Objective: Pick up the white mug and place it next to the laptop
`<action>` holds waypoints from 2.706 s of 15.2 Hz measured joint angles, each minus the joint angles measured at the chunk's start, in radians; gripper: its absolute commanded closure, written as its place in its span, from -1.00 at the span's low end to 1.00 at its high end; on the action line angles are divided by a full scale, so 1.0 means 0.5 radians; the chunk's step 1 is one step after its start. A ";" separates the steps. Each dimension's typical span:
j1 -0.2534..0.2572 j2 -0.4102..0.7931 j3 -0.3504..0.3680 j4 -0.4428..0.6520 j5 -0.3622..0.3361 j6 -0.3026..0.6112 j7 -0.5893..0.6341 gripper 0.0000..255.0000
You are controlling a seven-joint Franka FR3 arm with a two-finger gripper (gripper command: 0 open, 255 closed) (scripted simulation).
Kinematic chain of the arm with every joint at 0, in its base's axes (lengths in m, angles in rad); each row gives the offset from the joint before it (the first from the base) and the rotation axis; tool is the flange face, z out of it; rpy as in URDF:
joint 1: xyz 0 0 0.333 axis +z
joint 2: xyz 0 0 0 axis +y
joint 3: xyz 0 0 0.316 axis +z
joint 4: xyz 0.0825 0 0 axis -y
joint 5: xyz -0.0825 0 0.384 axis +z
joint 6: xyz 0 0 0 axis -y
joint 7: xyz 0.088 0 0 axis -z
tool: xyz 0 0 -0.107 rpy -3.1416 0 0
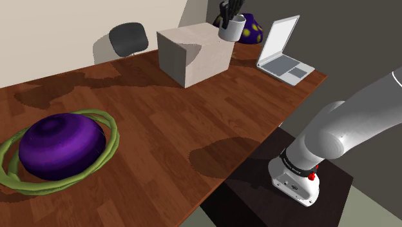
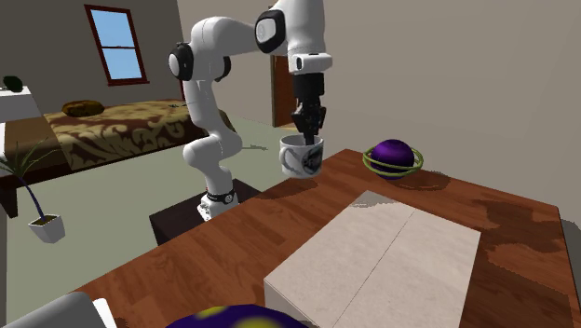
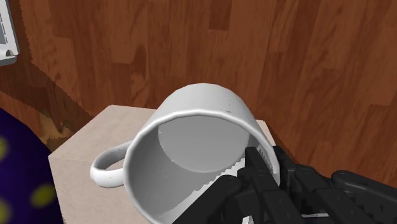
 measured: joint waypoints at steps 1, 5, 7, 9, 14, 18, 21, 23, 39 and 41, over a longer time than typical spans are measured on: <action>-0.002 0.004 -0.004 0.030 0.000 -0.025 -0.007 1.00; -0.002 0.031 -0.003 0.166 0.001 -0.134 -0.013 1.00; -0.001 0.055 -0.001 0.242 0.001 -0.187 -0.013 1.00; -0.002 0.075 -0.002 0.318 0.002 -0.243 -0.018 1.00; -0.001 0.137 0.001 0.532 0.002 -0.395 -0.021 1.00; -0.038 0.097 -0.060 0.526 0.004 -0.423 -0.119 1.00; -0.082 0.020 -0.138 0.451 0.000 -0.420 -0.239 1.00; -0.115 -0.022 -0.202 0.421 -0.004 -0.427 -0.335 1.00; -0.362 -0.044 -0.775 0.451 -0.031 -0.444 -1.151 1.00; -0.388 0.016 -0.860 0.525 -0.012 -0.457 -1.263 1.00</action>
